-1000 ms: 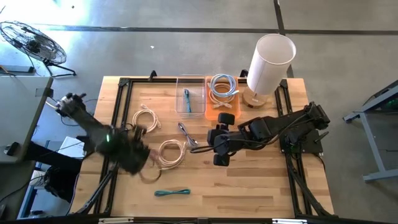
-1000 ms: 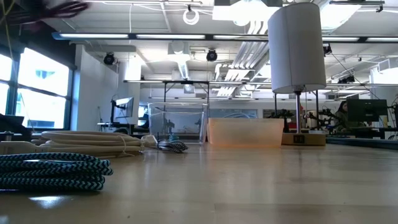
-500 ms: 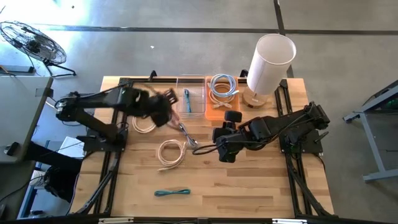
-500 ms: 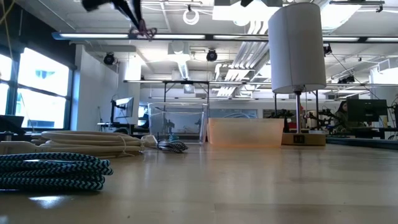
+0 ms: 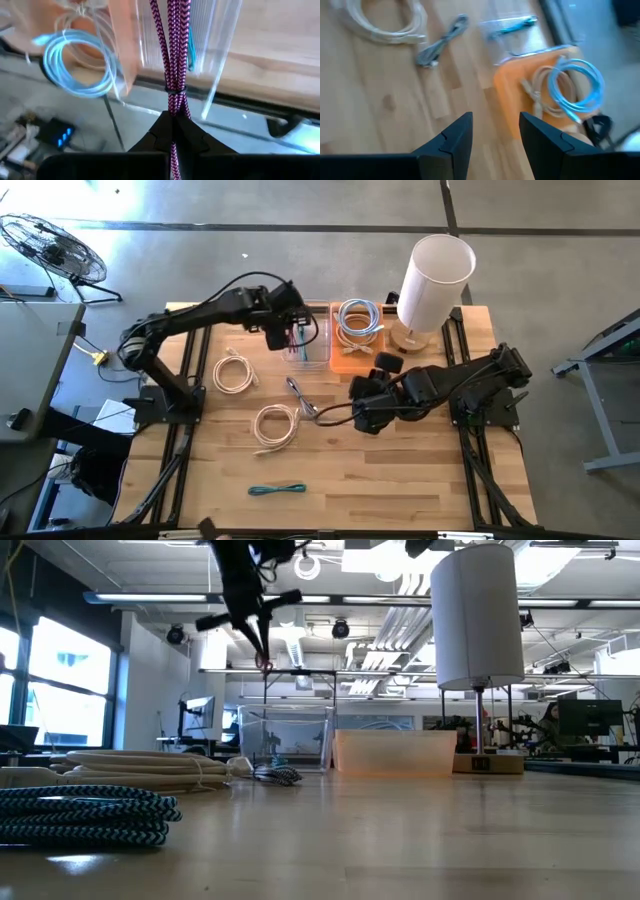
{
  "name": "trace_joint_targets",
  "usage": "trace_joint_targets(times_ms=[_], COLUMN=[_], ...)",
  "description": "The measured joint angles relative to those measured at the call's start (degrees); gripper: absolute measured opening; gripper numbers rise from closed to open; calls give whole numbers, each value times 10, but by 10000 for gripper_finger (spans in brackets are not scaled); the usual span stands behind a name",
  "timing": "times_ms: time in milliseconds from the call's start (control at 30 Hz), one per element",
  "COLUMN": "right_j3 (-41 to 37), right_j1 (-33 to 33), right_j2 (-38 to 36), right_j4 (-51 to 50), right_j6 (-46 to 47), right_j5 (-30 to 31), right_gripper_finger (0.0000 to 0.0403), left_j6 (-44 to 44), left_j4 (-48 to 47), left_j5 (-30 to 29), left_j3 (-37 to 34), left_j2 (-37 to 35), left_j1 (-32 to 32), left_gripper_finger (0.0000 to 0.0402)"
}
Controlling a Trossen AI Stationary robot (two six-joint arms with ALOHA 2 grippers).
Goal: Pick & Place USB Port
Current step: Put the violet charger cable into the transparent bin, then put the white charger cable into the transparent bin
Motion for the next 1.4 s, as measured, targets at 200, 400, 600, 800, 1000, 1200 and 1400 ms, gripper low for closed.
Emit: trace_joint_targets(times_ms=[200, 400, 600, 800, 1000, 1200, 1400], right_j3=[0, 0, 0, 0, 0, 0, 0], right_j1=[-4, -23, -33, -34, -33, -33, -33], right_j2=[-4, -4, -4, -4, -4, -4, -4], right_j4=[-22, -31, -33, -33, -45, -45, -45], right_j6=[28, 28, 23, 19, 16, 13, 0], right_j5=[31, 22, 9, 9, 6, 12, 13], right_gripper_finger=[153, 153, 153, 153, 153, 153, 153], left_j6=[22, -26, -71, -107, -206, -439, -606], left_j4=[28, 64, 83, 44, -95, -127, -112], left_j5=[31, 40, 35, -104, -78, 107, 45], left_j3=[0, 0, 0, 0, 0, 0, -13], left_j2=[48, 64, 59, 32, -59, -116, -88], left_j1=[37, 38, 39, 10, -80, -170, -226], left_gripper_finger=[8, 36, 66, 86, 87, 87, 88])
